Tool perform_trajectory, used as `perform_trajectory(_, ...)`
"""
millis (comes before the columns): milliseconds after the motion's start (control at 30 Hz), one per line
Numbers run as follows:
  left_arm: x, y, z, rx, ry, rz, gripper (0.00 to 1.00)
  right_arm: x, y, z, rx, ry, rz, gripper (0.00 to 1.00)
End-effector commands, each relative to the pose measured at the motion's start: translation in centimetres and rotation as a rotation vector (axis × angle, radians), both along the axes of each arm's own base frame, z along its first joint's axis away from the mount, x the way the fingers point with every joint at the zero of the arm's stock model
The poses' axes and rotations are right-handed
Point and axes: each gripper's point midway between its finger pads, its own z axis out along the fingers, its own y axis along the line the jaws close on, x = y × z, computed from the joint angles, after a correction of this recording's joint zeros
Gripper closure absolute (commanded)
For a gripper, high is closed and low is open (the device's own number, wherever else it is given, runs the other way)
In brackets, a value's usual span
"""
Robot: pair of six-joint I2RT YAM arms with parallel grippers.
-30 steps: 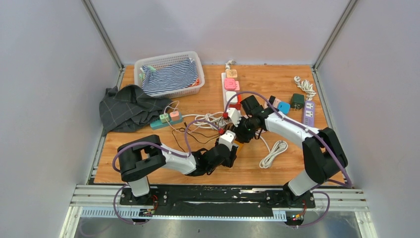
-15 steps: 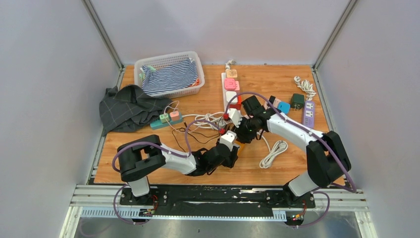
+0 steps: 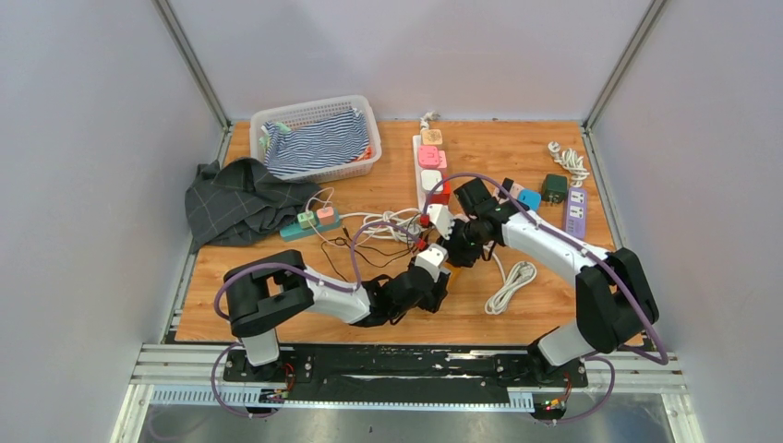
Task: Pull the plug off the socket
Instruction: Remove the plug from the socket.
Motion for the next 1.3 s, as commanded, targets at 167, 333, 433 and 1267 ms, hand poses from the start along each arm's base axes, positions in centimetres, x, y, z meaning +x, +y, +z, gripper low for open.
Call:
perform_trajectory(167,-0.5,2.7,-5.4,0.199,0.043,-0.031,1.00,-1.8,0.1,0.5,0.043,0.088,-0.028,1.00)
perform_trajectory(333,-0.7,2.5,-5.8,0.197,0.060,-0.035,1.00,-3.4,1.1,1.3,0.134,0.153,0.028,1.00)
perform_trajectory(433,-1.0,2.4,-6.1,0.192,0.078,-0.042,1.00,-6.3,2.9,2.3,0.210,0.243,0.151,1.00)
perform_trajectory(1267,-1.7,3.6,-6.5,0.139,0.128,0.005,1.00,-3.4,0.7,1.4,0.126,0.171,-0.020,1.00)
